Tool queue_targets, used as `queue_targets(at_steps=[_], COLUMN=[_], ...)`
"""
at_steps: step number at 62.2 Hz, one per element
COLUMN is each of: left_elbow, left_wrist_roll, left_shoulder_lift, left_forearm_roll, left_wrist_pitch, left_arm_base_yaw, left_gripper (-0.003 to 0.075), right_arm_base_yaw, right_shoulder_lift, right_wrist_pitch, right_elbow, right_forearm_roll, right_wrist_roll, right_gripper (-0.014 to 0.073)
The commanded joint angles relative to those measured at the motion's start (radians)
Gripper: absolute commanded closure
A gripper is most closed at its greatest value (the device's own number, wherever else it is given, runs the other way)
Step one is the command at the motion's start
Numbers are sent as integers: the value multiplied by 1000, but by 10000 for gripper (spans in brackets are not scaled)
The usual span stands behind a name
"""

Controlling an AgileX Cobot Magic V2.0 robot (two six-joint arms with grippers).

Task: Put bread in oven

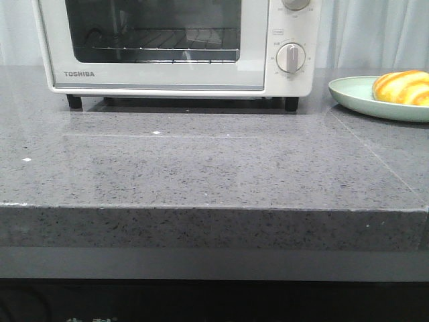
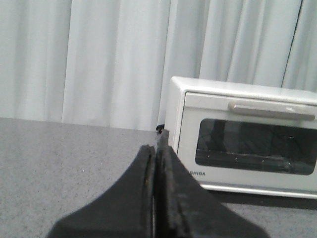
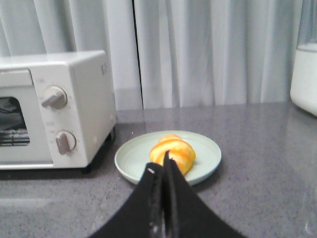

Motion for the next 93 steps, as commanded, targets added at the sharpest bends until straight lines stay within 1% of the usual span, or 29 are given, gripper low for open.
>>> queue_targets(at_steps=[1, 11, 18, 22, 34, 43, 58, 64, 68, 71, 72, 75, 76, 81, 83, 85, 87, 93], left_elbow=[-137, -324, -414, -439, -436, -431, -431, -431, -431, -431, -431, -431, -431, -433, -439, -447, -458, -500], left_wrist_roll=[-10, -10, -10, -10, -10, -10, -8, -8, -8, -7, -6, 2, 2, 15, 20, 20, 20, 20], left_shoulder_lift=[80, 239, 355, 412, 530, 601, 680, 691, 692, 692, 692, 692, 692, 692, 694, 702, 711, 745], left_forearm_roll=[-10, -10, -10, -10, -10, -10, -8, -8, -8, -6, -6, -6, -6, -27, -36, -47, -49, -49], left_wrist_pitch=[13, 159, 245, 275, 300, 298, 303, 300, 298, 296, 296, 293, 292, 260, 245, 229, 215, 186], left_arm_base_yaw=[-8, -8, -8, -8, -8, -8, -8, -8, -8, -8, -8, -8, -8, -19, -28, -49, -68, -143], left_gripper=[738, 738, 738, 738, 738, 738, 738, 738, 738, 738, 738, 738, 738, 738, 738, 738, 738, 738], right_arm_base_yaw=[-1, -1, -1, -1, -1, -1, -1, -1, -1, -1, -1, -1, -1, -1, -1, -1, -1, -1], right_shoulder_lift=[61, 186, 285, 339, 468, 533, 597, 612, 621, 621, 621, 621, 621, 621, 621, 621, 621, 621], right_wrist_pitch=[-4, 105, 188, 220, 269, 274, 342, 367, 374, 374, 374, 374, 372, 373, 372, 372, 372, 373], right_elbow=[-112, -273, -364, -398, -411, -408, -408, -410, -410, -410, -410, -410, -410, -410, -410, -410, -410, -410], right_forearm_roll=[-3, -3, -3, -3, -3, -3, -9, -32, -43, -47, -47, -47, -47, -47, -47, -47, -47, -47], right_wrist_roll=[-10, -10, -10, -10, -10, -10, -10, -13, -17, -19, -19, -21, -21, -21, -21, -21, -21, -21], right_gripper=[662, 662, 662, 662, 662, 662, 662, 643, 561, 459, 405, 289, 231, 48, -10, -51, -70, -62])
